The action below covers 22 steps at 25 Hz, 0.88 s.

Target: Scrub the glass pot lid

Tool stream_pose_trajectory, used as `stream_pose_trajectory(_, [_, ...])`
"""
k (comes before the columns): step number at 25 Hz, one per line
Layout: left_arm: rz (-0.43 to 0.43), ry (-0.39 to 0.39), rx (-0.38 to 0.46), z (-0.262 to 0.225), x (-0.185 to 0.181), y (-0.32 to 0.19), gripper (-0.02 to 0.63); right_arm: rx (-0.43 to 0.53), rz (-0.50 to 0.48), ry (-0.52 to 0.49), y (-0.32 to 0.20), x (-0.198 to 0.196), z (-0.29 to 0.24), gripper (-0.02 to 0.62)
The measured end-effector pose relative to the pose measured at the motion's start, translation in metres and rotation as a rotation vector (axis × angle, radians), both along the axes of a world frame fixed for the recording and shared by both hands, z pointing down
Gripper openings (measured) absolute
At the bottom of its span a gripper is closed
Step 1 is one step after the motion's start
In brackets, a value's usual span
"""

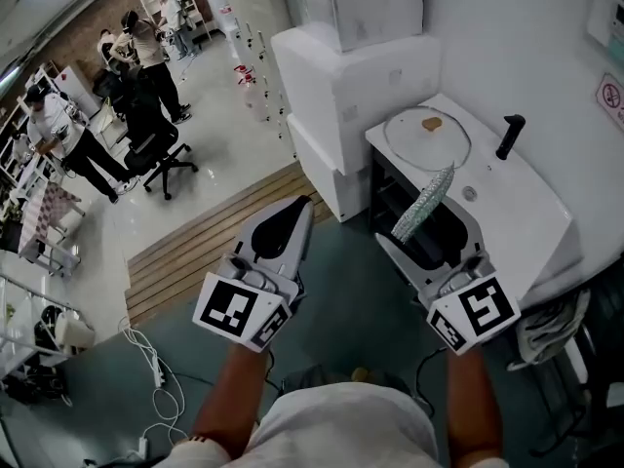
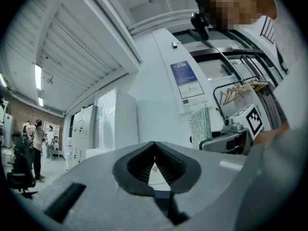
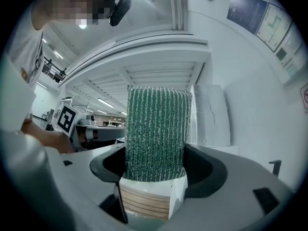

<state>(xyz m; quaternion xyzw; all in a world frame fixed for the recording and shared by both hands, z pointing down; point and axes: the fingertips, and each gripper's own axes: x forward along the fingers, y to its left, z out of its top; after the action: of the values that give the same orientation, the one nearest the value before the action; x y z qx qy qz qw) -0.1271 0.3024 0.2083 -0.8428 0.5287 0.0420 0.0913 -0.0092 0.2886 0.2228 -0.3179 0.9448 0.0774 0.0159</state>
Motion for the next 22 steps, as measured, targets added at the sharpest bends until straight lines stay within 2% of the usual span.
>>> stream_pose_trajectory(5, [-0.027,0.001,-0.003,0.002,0.018,-0.018,0.016,-0.001,-0.004,-0.001,-0.020,0.022,0.003,0.348])
stream_pose_trajectory(11, [-0.008,0.001,-0.023,0.011,0.034,-0.048,0.016,-0.016,0.017,-0.004,-0.047,0.038,0.009,0.348])
stream_pose_trajectory(22, [0.091,0.030,-0.061,0.032,0.030,-0.168,0.017,-0.069,0.134,0.068,-0.154,0.040,0.030,0.348])
